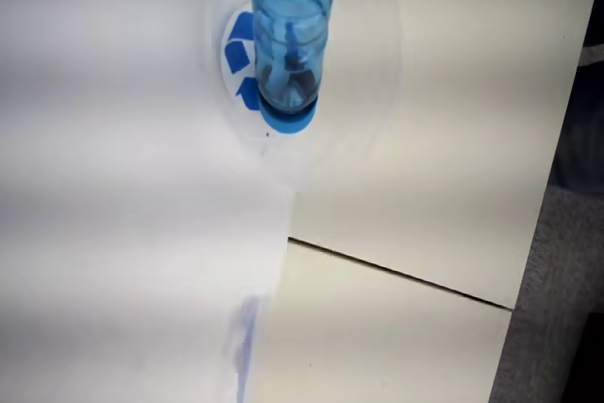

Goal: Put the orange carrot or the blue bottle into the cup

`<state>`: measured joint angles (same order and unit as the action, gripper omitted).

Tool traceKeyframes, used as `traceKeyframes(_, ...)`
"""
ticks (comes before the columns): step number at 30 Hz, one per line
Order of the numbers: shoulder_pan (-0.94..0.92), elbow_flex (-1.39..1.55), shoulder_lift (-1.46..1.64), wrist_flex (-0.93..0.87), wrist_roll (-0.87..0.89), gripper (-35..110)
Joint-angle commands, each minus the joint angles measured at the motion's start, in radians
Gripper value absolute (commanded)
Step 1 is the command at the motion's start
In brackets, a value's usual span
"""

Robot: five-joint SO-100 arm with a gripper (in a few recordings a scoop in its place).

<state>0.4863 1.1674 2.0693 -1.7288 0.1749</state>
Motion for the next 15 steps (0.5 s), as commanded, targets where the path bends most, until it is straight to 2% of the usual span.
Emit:
traceKeyframes(1, -0.025, 0.092, 0.235, -0.009, 0.003, 33)
traceKeyframes(10, -0.397, 0.337, 0.497, -0.008, -0.015, 33)
traceKeyframes(15, -0.520, 0.514, 0.597, 0.028, -0.120, 33)
